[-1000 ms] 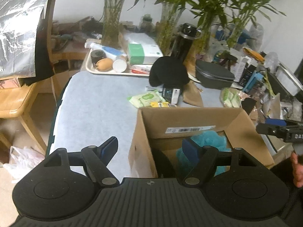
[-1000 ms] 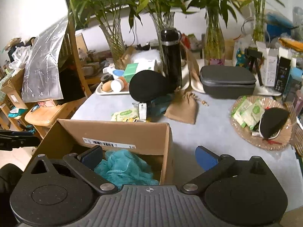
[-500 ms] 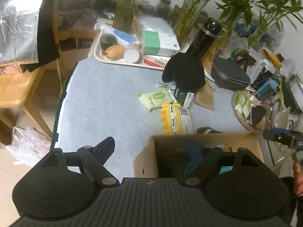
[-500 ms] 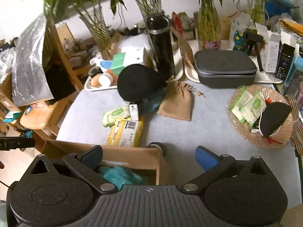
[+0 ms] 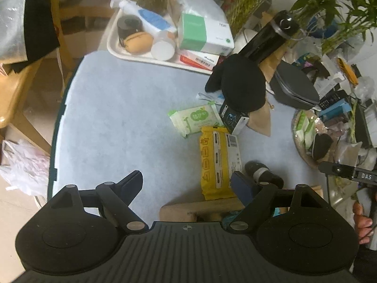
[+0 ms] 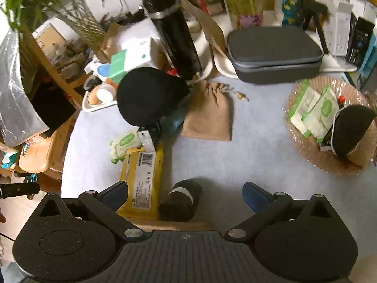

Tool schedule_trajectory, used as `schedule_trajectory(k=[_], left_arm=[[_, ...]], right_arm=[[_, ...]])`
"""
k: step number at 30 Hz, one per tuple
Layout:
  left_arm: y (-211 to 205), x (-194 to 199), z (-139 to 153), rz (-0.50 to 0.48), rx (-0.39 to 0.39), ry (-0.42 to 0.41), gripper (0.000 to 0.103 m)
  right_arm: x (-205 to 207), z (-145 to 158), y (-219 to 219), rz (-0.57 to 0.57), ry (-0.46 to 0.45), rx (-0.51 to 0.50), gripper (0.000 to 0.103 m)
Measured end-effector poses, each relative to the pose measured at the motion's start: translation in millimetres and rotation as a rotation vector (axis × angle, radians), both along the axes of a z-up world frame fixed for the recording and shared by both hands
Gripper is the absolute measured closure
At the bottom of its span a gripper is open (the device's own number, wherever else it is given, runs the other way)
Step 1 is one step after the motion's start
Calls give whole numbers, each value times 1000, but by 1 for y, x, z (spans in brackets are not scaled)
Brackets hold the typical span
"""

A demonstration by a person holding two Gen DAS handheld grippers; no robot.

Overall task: Organize soft objects
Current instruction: 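Lower the right tool onto the black-wrapped roll and close on it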

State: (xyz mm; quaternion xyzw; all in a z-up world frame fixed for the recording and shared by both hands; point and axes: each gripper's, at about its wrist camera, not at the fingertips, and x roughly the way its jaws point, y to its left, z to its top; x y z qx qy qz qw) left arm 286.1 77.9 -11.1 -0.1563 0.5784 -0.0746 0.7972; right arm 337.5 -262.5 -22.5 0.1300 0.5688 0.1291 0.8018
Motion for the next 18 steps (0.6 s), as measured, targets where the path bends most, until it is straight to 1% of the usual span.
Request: schedule_trajectory(k=[4, 8, 12, 15, 18], left_arm=[[1, 9, -14, -6, -24, 18, 20], [5, 18, -30, -13, -52, 12, 21], [9, 25, -44, -18, -77, -20, 20], [11, 31, -53, -20, -116, -50, 21], [13, 36, -63, 0, -160, -94, 21]], right_arm=[[12, -16, 0, 1, 35, 22, 1], [20, -34, -2, -10, 56, 47, 1], [27, -52, -2, 5, 66, 69, 1], [30, -65, -2, 31, 77, 88, 1], [33, -77, -2, 65, 91, 93, 6]])
